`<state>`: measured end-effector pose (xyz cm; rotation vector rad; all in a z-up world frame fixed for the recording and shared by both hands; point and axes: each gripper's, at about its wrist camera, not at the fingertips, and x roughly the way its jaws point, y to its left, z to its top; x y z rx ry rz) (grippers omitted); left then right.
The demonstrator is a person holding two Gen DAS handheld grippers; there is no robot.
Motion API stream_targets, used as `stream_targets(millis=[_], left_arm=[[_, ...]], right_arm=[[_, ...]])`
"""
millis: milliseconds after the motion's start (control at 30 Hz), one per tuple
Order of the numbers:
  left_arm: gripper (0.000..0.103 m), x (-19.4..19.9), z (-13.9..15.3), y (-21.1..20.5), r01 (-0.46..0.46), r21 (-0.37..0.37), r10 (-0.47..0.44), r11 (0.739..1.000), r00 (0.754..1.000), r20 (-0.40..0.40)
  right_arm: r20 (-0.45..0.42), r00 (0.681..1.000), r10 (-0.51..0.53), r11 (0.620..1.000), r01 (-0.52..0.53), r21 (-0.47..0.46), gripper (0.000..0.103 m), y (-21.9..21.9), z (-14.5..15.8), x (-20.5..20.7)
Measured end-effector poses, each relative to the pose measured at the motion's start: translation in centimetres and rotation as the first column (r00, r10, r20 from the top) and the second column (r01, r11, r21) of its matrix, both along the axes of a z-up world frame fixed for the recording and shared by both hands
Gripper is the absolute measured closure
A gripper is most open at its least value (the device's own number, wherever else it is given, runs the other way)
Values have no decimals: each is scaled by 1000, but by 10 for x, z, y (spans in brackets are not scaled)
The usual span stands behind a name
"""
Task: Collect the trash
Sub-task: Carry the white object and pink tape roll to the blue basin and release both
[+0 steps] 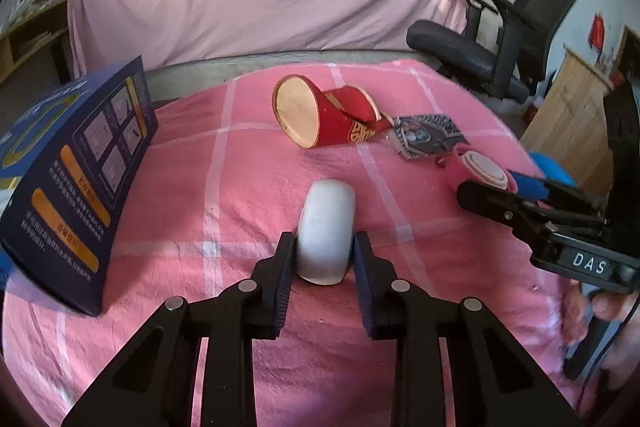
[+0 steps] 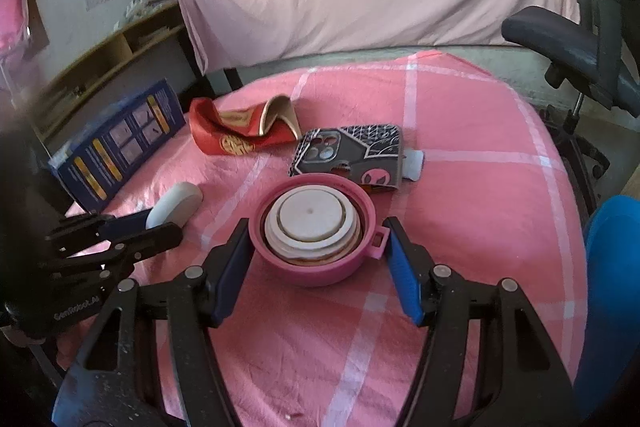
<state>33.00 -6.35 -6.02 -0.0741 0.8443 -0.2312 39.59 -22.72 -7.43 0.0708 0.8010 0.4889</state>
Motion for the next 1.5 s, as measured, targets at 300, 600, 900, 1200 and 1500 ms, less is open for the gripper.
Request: stream_targets(millis=[300, 600, 900, 1200, 1500], left_arm=[[79, -20, 40, -16, -22, -64, 32, 998, 986, 162], [79, -46, 92, -61, 74, -95, -29, 993, 911, 411], [78, -42, 121, -133, 232, -81, -163, 969, 854, 494], [78, -24, 115, -205, 359, -104, -277, 927, 846, 456], [78, -7, 90, -250, 404, -139, -339, 904, 877, 342]], right_arm=[[167, 983, -74, 992, 56, 109, 16, -28, 26, -29], [442, 861, -252, 965, 189, 181, 16, -78, 78, -77], [536, 723, -436, 899, 376, 224, 15, -137, 100, -107], [484, 676, -556, 822, 533, 199, 15, -187, 90, -110], [364, 680, -637, 765, 616, 190, 15, -235, 66, -109]])
